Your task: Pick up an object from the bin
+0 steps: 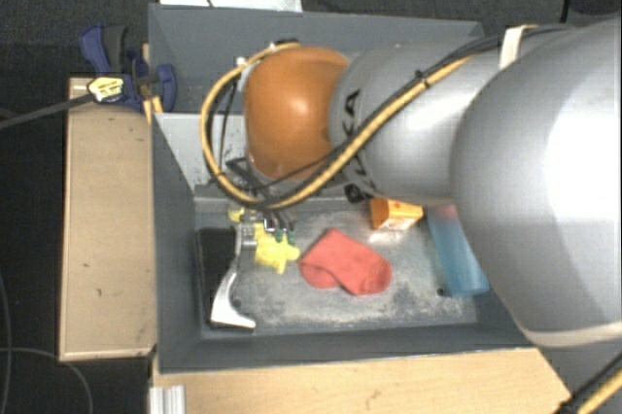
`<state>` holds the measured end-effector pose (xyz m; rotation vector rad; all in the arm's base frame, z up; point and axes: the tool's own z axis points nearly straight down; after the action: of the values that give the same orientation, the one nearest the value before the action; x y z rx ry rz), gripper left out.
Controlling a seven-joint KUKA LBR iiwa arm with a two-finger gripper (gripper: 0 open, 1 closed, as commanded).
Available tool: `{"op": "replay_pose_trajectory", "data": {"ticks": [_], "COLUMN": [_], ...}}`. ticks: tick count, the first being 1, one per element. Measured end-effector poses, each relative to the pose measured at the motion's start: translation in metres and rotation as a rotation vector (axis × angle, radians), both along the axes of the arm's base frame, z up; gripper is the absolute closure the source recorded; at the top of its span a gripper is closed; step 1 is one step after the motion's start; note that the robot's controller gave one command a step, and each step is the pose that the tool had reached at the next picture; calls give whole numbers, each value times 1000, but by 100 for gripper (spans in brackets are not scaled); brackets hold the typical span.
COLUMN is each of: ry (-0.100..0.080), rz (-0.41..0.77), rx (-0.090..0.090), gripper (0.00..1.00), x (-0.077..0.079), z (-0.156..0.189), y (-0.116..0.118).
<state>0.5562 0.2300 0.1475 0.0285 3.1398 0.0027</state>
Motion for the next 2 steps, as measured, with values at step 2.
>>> {"op": "replay_pose_trajectory", "data": {"ticks": [2], "ry": [-2], "rz": [-54], "rx": [3], "gripper": [0], "x": [16], "z": [-24], "y": [-31]}}
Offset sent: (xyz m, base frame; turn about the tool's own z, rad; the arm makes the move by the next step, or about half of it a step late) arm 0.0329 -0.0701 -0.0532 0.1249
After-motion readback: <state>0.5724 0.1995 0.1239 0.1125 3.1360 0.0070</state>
